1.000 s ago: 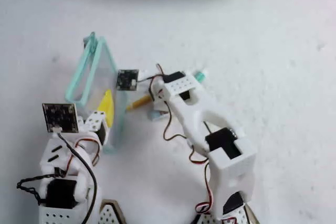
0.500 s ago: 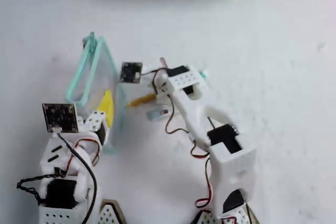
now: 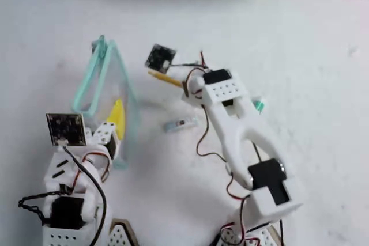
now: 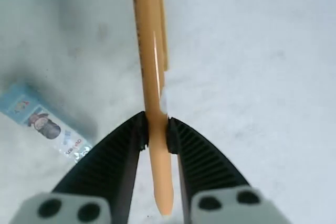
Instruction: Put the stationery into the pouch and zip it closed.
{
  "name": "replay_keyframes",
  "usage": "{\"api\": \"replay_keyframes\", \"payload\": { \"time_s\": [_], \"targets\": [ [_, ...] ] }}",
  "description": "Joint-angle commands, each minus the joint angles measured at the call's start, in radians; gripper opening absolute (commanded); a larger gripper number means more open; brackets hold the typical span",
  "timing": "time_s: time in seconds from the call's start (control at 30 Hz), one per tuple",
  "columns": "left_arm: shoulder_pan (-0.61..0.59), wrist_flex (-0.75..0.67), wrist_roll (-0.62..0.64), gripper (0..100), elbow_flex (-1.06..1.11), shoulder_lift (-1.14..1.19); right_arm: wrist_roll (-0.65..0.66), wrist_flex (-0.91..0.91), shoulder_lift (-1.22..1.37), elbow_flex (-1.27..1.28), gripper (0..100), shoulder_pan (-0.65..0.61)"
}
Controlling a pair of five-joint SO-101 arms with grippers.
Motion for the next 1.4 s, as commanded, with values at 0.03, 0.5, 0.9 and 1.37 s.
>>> {"api": "replay_keyframes", "payload": {
  "time_s": [0.03,0.5,0.9,1.37],
  "targets": [
    [0.016,-0.034,-0.006,19,-0.005,-0.008,-0.146,0.002,-0.111,-0.008,1.8,0.012],
    [0.059,-0.002,-0.009,27,-0.011,-0.008,-0.621,0.007,-0.530,-0.006,1.7,-0.054],
    [0.059,0.000,-0.011,27,-0.008,-0.008,-0.629,-0.199,-0.911,-0.012,1.7,-0.453],
    [0.059,0.000,-0.012,27,-0.008,-0.008,-0.813,-0.415,-0.716,-0.008,1.7,-0.581]
  ]
}}
